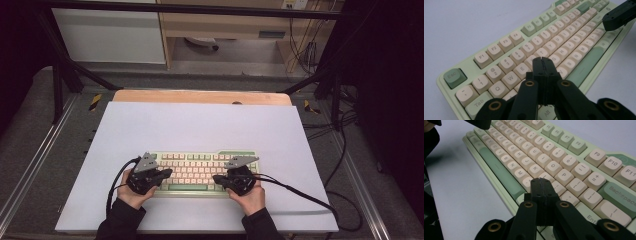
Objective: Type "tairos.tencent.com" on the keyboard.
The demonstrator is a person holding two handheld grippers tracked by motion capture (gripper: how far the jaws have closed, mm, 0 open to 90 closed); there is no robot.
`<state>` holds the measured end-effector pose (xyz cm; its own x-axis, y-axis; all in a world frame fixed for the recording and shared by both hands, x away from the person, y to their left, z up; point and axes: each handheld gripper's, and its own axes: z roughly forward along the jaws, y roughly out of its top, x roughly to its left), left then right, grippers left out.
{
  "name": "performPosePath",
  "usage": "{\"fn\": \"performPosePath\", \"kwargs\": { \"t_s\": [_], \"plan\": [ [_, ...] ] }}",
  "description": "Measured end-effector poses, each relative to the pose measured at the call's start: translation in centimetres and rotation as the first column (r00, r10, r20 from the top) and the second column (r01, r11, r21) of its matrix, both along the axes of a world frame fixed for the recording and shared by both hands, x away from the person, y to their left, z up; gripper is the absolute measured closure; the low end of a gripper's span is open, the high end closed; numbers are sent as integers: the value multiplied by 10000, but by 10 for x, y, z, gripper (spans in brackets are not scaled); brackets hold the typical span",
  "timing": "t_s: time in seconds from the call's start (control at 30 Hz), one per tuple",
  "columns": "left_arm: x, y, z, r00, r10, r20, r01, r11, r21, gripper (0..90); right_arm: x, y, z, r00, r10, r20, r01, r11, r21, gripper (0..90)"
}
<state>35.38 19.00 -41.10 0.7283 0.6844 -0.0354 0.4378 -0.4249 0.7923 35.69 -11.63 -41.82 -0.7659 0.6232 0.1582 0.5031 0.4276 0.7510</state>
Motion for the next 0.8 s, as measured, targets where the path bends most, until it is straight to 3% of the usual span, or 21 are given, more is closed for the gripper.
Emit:
{"fn": "performPosePath", "kwargs": {
  "t_s": [0.37, 0.8],
  "plan": [
    [11, -3, 5, 9999, 147, 57, -148, 9999, 19, 900, 0, 0, 1, 10000, -23, 6, 23, 10000, 8, 900],
    [23, -6, -1, 9989, 453, -98, -451, 9988, 174, 900, 0, 0, 1, 10000, -9, -3, 9, 10000, -3, 900]
  ]
}}
